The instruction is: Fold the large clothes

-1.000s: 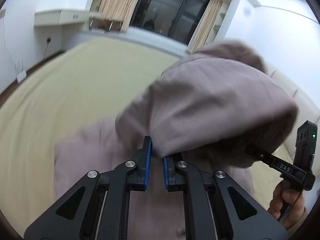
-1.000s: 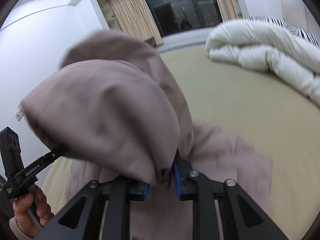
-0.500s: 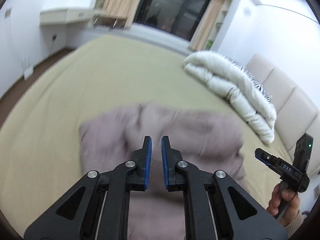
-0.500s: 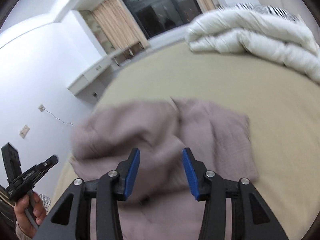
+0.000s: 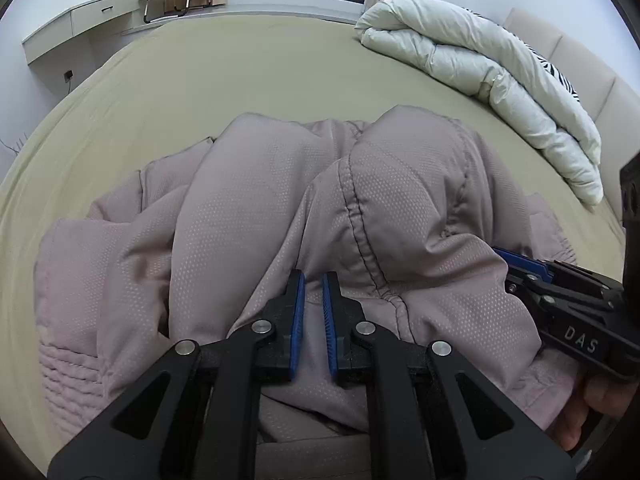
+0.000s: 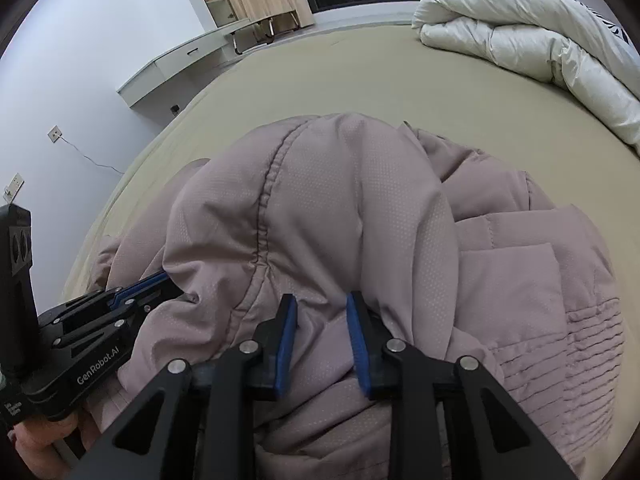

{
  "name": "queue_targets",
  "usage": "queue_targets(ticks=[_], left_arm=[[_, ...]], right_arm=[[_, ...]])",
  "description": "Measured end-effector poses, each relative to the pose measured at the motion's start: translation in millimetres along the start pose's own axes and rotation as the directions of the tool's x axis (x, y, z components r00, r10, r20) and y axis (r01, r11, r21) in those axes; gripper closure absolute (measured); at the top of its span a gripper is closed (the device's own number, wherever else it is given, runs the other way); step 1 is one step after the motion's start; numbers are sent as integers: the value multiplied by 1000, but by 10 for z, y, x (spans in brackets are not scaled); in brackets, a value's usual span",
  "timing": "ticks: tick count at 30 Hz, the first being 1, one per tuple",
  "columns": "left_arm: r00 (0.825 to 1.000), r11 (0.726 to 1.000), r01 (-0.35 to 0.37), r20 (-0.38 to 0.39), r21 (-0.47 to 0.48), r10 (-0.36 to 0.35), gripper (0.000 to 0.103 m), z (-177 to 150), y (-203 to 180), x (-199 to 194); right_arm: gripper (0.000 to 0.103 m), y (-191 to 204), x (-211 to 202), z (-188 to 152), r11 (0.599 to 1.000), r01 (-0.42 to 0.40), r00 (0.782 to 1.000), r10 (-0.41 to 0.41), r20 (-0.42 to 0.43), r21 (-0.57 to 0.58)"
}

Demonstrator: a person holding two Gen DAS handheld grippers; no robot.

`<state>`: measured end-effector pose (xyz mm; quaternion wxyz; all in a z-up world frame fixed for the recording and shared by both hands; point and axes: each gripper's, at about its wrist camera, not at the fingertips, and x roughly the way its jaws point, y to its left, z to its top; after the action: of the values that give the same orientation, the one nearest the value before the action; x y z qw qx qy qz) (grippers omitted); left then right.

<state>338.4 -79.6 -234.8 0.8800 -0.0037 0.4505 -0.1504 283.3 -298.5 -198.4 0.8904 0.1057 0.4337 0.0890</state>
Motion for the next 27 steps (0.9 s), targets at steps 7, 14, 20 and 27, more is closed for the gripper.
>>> queue_targets(ticks=[7, 14, 20, 27], left_arm=[[999, 999, 1, 49, -50, 1, 94, -67, 122, -377], [985, 999, 49, 166, -19, -45, 94, 165, -19, -1000], [1000, 1000, -4, 7, -29, 5, 94, 192, 50, 12], [1000, 999, 5, -5, -33, -5, 94, 222, 0, 255]], right_arm=[[75, 112, -91, 114, 997, 22, 1000, -23, -18, -71], [74, -51, -345, 603, 1000, 18, 994, -16, 109, -20], [74, -258, 406, 685, 999, 35, 998, -34, -47, 26], [74, -321, 455, 613, 999, 33, 999, -32, -25, 30]])
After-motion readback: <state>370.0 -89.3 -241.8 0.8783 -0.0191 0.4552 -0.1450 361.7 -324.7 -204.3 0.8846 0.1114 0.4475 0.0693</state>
